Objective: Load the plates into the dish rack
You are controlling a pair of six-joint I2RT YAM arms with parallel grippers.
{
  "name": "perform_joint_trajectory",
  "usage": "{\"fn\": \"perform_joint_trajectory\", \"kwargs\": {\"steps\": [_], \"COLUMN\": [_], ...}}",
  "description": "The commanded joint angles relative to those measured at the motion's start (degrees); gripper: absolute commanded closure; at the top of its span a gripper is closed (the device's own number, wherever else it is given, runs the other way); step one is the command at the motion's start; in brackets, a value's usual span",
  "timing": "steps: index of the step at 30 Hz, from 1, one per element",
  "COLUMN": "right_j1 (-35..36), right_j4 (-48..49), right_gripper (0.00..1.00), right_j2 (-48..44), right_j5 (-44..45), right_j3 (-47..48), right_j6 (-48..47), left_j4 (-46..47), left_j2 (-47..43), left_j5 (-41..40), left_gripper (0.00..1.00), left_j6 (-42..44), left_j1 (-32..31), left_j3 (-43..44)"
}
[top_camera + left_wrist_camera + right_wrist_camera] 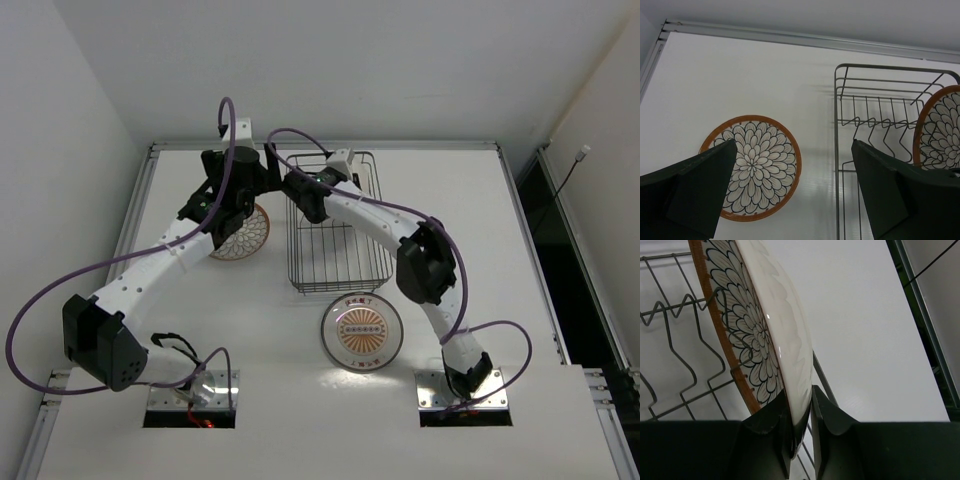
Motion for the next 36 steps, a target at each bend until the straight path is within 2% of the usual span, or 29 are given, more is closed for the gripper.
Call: {"fn": "perform_joint_trajectory", "kwargs": {"steps": [1,3,4,5,7,10,11,13,14,20,22,23,25,28,30,33,35,36], "right_j1": [0.22,0.22,0.22,0.22,0.22,0.22,0.22,0.22,0.22,-0.4,-0.92,-0.92,-0.05,0.75,0.14,0.13,-0.48,-0.49], "right_j4": [-1.33,-1.33,-1.33,-1.33,-3.08,-3.08,-3.08,-3.08,-3.08,-0.36,0.26,0.26,0.26,-1.84,-1.77,10.07,17.18,24.01], "right_gripper": [0.85,0.85,0.73,0.66,0.42,0.31,0.22,0.18,0.11,0.08,0.05,0.0,0.0,0.0,0.0,0.0,0.0,0.0], "right_j2": [-0.09,-0.09,-0.09,-0.09,-0.7,-3.07,-4.47,-5.89,-6.68,-12.91,-13.97,-14.59,-17.22,-22.49,-26.79,-40.92,-49.97,-58.98], "right_j5": [-2.47,-2.48,-2.48,-2.48,-2.48,-2.48,-2.48,-1.96,-1.95,-2.57,-2.57,-2.57,-2.04,-2.91,-6.6,-12.39,-17.58,-19.51], "right_j3": [-2.08,-2.09,-2.09,-2.09,-2.7,-3.23,-3.23,-1.21,-0.69,-0.32,-0.33,-0.85,-3.57,-11.2,-20.59,-37.73,-49.99,-53.55], "right_j6": [1.96,2.49,2.49,3.09,5.72,5.74,5.74,5.74,5.22,1.08,0.46,0.46,-0.67,4.14,7.83,5.56,0.48,-1.71], "left_j4": [1.4,1.4,1.4,1.4,1.4,1.4,1.4,1.4,1.4,0.88,0.88,0.18,-0.35,-0.88,-0.88,-0.88,-1.58,-1.58], "left_j2": [0.2,0.2,0.2,0.2,0.2,0.2,0.2,0.73,0.73,1.26,1.79,2.4,3.02,3.72,3.72,4.25,4.86,5.38], "left_j5": [-0.1,-0.1,-0.1,-0.1,-0.1,0.43,0.43,0.95,0.96,1.49,1.49,2.09,2.1,2.72,3.24,3.77,4.55,4.56], "left_gripper": [0.0,0.0,0.0,0.0,0.0,0.0,0.0,0.0,0.0,0.0,0.0,0.0,0.0,0.0,0.0,0.0,0.0,0.0], "left_j6": [-0.3,-0.3,-0.3,-0.3,-0.3,-0.3,-0.3,-0.3,-0.3,-0.3,-0.3,-0.3,-0.3,-0.3,-0.3,-0.3,-0.82,-0.83], "left_j1": [0.37,0.37,0.37,0.37,0.37,0.37,0.37,0.37,0.37,0.37,0.37,0.37,0.37,0.37,0.37,0.37,0.37,0.37], "left_j3": [2.46,2.46,2.46,2.46,2.46,2.46,2.46,2.46,2.46,2.46,2.46,2.98,3.52,4.04,4.04,4.04,4.57,4.57]}}
